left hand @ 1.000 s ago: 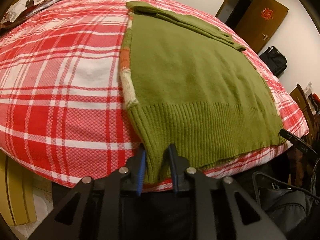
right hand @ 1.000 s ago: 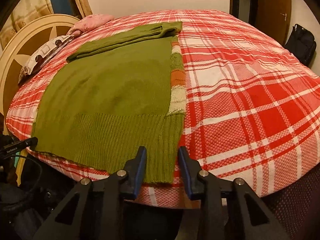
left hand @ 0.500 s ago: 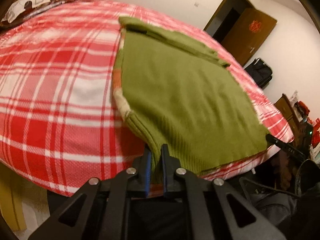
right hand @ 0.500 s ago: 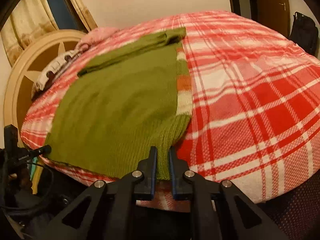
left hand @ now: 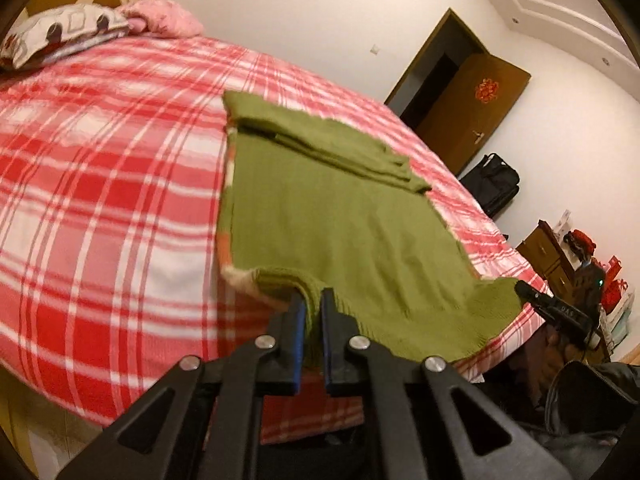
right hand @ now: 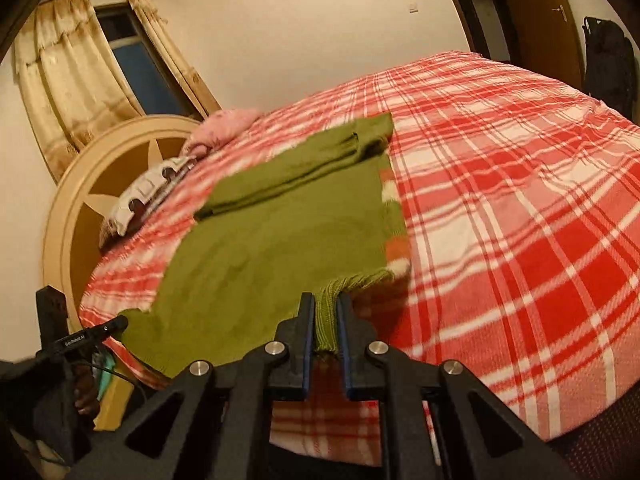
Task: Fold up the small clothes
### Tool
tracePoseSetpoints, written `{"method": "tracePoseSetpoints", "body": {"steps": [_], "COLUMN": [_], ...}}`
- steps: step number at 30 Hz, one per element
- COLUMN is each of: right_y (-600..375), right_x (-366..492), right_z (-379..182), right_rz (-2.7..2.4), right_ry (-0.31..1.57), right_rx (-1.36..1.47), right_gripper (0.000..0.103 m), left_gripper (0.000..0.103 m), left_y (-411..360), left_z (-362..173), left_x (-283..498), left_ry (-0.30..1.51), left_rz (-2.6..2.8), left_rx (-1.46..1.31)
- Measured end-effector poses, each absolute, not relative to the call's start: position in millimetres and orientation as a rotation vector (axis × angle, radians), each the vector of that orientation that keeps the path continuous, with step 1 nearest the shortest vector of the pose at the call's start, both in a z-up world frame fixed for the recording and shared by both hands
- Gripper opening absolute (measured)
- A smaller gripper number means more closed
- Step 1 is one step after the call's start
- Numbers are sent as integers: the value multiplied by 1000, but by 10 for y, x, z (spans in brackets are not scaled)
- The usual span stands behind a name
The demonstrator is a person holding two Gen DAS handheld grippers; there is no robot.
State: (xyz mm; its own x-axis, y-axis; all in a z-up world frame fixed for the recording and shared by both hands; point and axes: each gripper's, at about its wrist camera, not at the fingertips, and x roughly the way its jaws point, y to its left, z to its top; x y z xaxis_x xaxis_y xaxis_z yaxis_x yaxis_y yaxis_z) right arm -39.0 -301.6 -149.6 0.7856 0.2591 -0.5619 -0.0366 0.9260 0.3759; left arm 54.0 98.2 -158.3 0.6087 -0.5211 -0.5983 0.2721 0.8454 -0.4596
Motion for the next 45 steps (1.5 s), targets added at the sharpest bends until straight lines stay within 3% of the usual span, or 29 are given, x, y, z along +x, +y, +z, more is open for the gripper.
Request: {"method": "tracePoseSetpoints", "body": {"steps": [6, 8, 14, 28, 35, 45], "right_y": [-2990, -3006, -3055, -3324, -3249, -3136], "right_x": [-288, -249, -122, -300, -437, -367], "right_z": [-1306, -1229, -1092, -1860, -1754, -1606], "right_rz": [175, 169, 172, 18, 36, -251], "right_ry": [607, 592, 575, 926, 833, 790], "right_rx": [337, 323, 312, 355, 333, -58], "right_gripper": [10, 4, 2, 5, 5, 5], "left_gripper": [7, 7, 7, 7, 7, 7], "left_y": [874, 893, 921, 924, 885, 883], "left_z": [-1465, -1416, -1319, -1454, -1471, -1510], "left_x": [667, 699, 798, 751, 733, 736], "left_ry": [763, 748, 724, 768, 774, 790], "left_rz": [-505, -506, -508, -509, -517, -526], "left_rx": [-296, -304, -319, -340, -336, -352]}}
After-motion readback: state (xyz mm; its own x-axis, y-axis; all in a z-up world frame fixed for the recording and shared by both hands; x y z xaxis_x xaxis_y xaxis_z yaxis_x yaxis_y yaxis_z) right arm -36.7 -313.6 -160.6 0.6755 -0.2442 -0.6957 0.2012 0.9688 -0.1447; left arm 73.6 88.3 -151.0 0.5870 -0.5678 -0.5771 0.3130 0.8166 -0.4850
